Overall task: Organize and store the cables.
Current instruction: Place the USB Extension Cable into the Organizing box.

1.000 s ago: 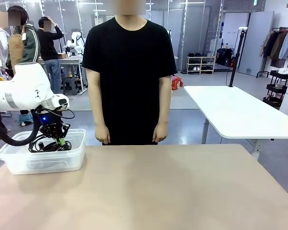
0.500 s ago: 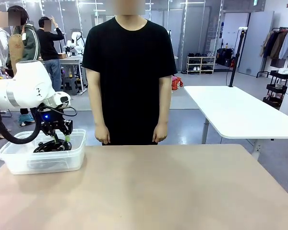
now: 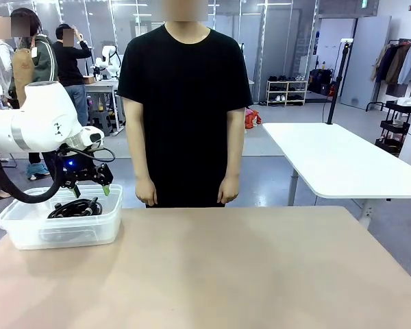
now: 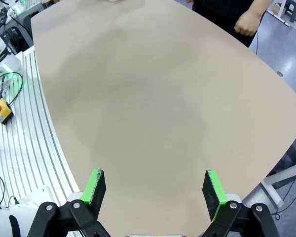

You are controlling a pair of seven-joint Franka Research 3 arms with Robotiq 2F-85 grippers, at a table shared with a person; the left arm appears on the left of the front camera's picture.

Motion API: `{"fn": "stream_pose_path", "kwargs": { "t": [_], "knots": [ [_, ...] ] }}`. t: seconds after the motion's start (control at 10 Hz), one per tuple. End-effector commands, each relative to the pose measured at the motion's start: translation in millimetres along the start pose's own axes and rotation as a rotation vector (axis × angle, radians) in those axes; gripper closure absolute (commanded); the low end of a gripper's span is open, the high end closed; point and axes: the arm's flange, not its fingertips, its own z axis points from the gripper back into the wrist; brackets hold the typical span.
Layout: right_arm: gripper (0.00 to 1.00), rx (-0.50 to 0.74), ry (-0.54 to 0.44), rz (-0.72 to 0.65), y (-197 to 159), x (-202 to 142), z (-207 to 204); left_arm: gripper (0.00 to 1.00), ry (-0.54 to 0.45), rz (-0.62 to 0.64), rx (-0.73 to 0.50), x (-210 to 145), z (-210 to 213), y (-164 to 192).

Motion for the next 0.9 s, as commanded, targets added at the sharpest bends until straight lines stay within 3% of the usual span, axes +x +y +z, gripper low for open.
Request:
{"fn": "stream_pose_path", "kwargs": {
  "t": [0.0,0.8],
  "knots": [
    [0.0,0.0,-0.017,0.011,-2.0,0.1,1.3,0.0,0.012,-0.001,-0.002,0.8,-3.8,0.7],
    [0.0,0.0,-0.017,0.011,-2.0,0.1,1.3,0.0,0.012,-0.001,-0.002,0.8,-3.8,0.7]
  ]
}}
